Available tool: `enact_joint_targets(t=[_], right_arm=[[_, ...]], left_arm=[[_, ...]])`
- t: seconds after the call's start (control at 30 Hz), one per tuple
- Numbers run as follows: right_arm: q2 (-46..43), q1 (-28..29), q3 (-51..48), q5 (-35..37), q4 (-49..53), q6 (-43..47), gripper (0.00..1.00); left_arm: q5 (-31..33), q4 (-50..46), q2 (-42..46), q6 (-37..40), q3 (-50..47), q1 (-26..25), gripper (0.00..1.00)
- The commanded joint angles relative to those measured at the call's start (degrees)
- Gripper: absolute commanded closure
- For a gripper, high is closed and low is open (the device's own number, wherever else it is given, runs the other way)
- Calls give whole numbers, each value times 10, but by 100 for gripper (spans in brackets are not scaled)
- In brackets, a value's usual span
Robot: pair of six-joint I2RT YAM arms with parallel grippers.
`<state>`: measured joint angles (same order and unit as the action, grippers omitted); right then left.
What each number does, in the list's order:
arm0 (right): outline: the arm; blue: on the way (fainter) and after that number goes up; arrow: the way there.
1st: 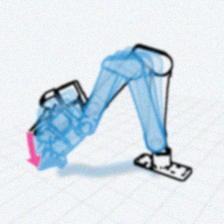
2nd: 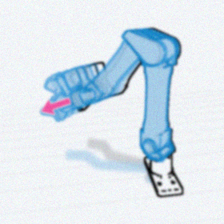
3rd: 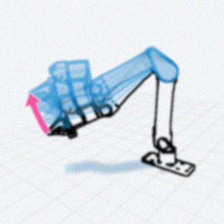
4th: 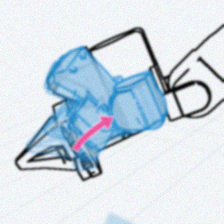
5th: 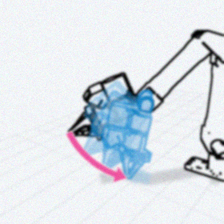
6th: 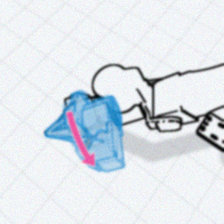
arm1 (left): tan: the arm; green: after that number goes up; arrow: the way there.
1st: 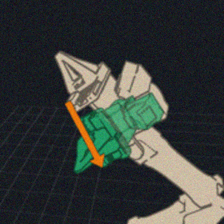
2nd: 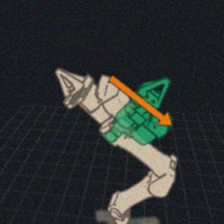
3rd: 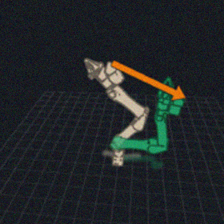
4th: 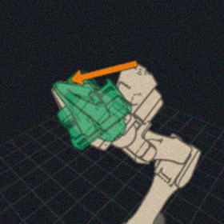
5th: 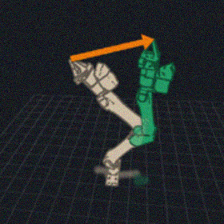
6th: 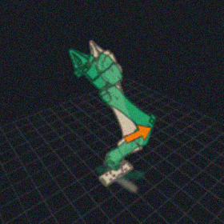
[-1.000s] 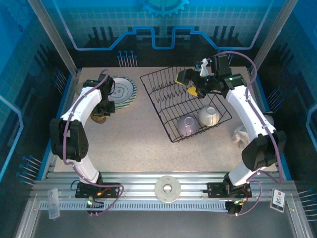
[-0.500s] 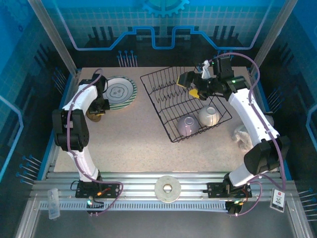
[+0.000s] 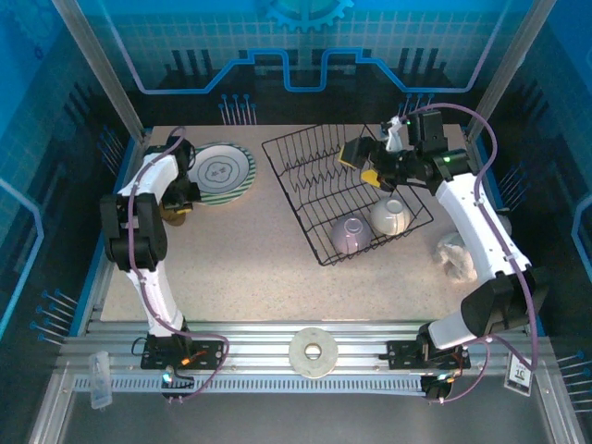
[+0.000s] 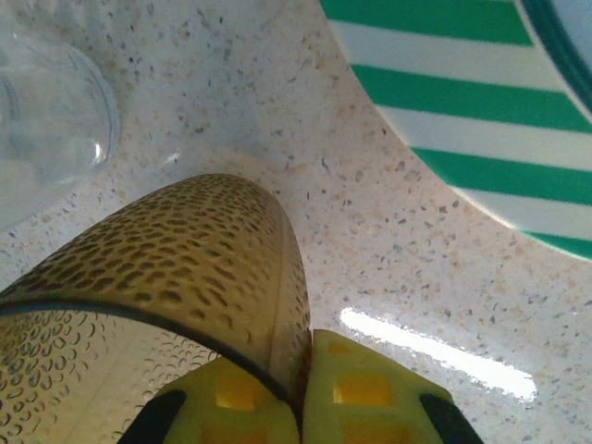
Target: Unload the mixed dishes from the dish rack
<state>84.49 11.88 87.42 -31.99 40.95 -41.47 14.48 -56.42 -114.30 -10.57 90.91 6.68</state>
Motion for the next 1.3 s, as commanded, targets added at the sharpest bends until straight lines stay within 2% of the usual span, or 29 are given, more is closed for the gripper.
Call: enact_joint_targets(t=[0.0,0.1,0.73,0.83,0.97,1.17,1.27], right_arm=[[-18,-9,-9,-15,4,8,0],[-21,-11,-13,-16,0,6,0],[-25,-12,-23,-19,-29,-17,0],[-24,-12,-20,-18,-29,-17,0],[-20,-11,-16,-8,-29,-17,0],[-10,-11,-7,8,-24,-12,0],[-4,-12,3,14,-21,-10,0]], left_arm=[[-12,-5,-14,-1,19,8,100],[-9,-2,-16,3,19,10,100],[-28,-10,14,-10,13,17,63],[-34,-19,32,-15,19,17,54],[-51,-30,78,-26,21,15,38],[-61,-47,162,-26,21,12,3],[-58,-61,200,-23,22,11,1]])
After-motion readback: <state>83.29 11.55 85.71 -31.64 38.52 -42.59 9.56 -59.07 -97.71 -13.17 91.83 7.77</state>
